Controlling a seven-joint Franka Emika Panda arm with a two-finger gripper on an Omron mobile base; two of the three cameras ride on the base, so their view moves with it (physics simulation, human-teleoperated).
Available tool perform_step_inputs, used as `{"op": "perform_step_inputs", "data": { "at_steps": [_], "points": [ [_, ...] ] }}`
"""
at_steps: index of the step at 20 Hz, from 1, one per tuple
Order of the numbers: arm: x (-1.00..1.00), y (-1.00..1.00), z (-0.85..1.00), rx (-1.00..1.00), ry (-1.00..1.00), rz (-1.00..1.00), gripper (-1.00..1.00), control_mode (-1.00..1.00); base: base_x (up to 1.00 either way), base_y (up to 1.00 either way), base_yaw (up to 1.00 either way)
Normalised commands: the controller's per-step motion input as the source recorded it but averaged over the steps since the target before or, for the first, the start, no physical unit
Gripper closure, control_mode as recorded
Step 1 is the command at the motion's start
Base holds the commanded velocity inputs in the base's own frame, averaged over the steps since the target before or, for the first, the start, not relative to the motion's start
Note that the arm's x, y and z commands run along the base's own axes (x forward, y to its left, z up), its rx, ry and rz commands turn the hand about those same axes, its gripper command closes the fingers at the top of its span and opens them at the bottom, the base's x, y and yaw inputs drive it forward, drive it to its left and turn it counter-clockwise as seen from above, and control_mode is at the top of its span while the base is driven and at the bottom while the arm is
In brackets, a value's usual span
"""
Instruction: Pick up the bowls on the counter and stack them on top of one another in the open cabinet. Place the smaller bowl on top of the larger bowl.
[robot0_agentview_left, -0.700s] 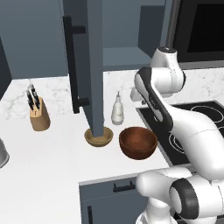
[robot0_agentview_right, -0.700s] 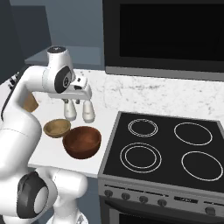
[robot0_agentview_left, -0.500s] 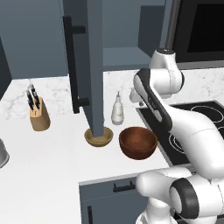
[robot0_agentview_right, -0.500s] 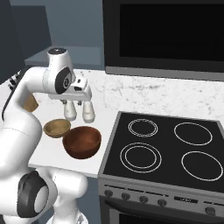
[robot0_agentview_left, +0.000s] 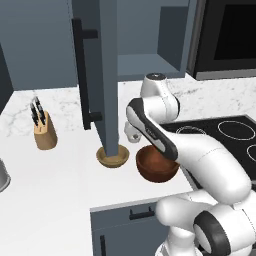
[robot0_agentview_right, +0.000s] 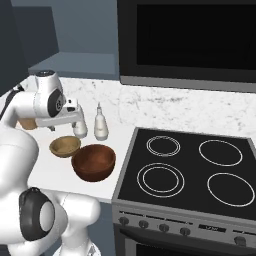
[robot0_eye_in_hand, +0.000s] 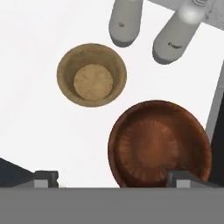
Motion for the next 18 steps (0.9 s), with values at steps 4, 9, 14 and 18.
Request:
{"op": "perform_step_inputs", "data": {
  "at_steps": [4, 9, 14, 18],
  "points": [
    [0.03, 0.69, -0.35, -0.06, 0.05, 0.44, -1.00, -1.00, 0.00, 0.00, 0.00],
    [0.29, 0.49, -0.34, -0.05, 0.09, 0.30, -1.00, -1.00, 0.00, 0.00, 0.00],
    [0.23, 0.18, -0.70, -0.05, 0.02, 0.04, -1.00, -1.00, 0.00, 0.00, 0.00],
    [0.07, 0.15, -0.88, -0.05, 0.00, 0.00, -1.00, -1.00, 0.00, 0.00, 0.00]
  ]
}}
